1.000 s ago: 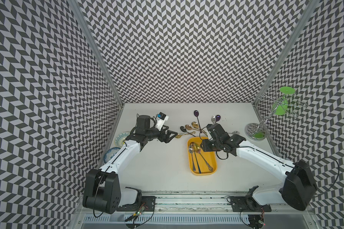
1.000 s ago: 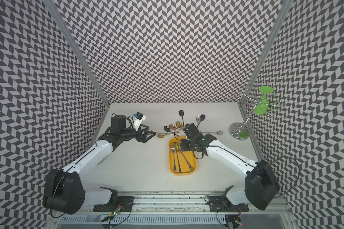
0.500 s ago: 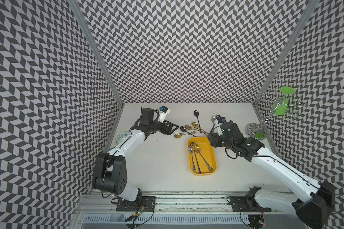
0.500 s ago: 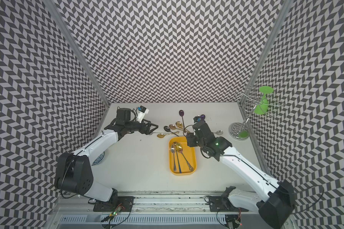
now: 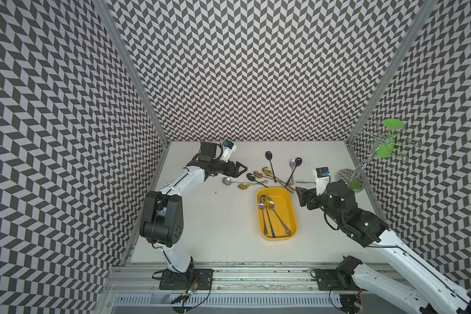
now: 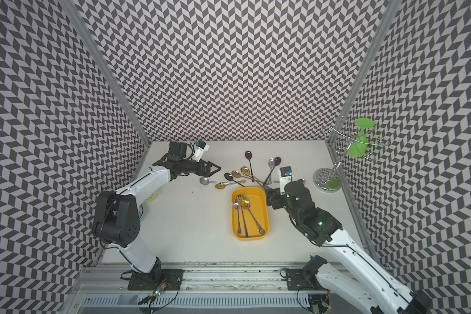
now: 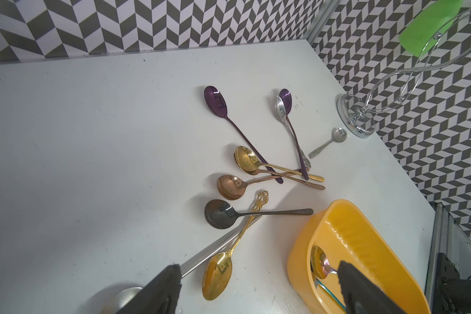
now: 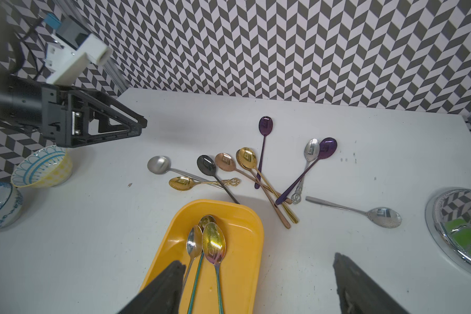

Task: Put the spoon into the storage box
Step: Pick up the spoon from the center of the board.

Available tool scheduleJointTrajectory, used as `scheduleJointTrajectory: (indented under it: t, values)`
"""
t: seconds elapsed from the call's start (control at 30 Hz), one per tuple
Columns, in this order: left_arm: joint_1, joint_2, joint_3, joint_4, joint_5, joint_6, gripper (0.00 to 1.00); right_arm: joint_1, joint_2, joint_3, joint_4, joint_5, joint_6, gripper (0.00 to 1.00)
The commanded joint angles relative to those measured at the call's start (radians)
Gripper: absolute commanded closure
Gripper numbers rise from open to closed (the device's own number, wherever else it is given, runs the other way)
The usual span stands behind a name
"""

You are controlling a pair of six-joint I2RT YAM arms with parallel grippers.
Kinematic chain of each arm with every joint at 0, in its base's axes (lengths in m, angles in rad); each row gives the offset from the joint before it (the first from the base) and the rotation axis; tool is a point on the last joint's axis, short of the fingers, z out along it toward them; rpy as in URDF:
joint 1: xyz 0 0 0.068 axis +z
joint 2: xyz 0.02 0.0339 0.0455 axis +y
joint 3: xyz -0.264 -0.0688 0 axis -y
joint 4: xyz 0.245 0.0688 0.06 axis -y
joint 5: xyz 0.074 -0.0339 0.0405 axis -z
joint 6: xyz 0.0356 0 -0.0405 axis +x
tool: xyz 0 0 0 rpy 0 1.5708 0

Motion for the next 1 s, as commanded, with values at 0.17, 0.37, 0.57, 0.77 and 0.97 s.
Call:
scheduleJointTrajectory:
  t: [0.17, 0.37, 0.57, 0.77, 0.97]
  values:
    - [-0.017, 0.092, 0.094, -0.061, -0.022, -0.005, 0.05, -0.004, -0.137, -0.131, 0.194, 0.09, -0.09, 0.0]
    - [-0.019, 0.202, 0.206, -0.111, 0.021, -0.014, 0.1, -0.004, -0.222, -0.212, 0.258, 0.157, -0.105, 0.0]
    - [-0.019, 0.309, 0.29, -0.147, 0.062, -0.021, 0.2, -0.004, -0.254, -0.244, 0.285, 0.179, -0.113, 0.0]
    - [-0.019, 0.379, 0.32, -0.16, 0.079, -0.033, 0.28, -0.004, -0.252, -0.25, 0.291, 0.186, -0.118, 0.0]
    - [-0.019, 0.432, 0.346, -0.166, 0.106, -0.048, 0.33, -0.004, -0.251, -0.252, 0.293, 0.179, -0.119, 0.0]
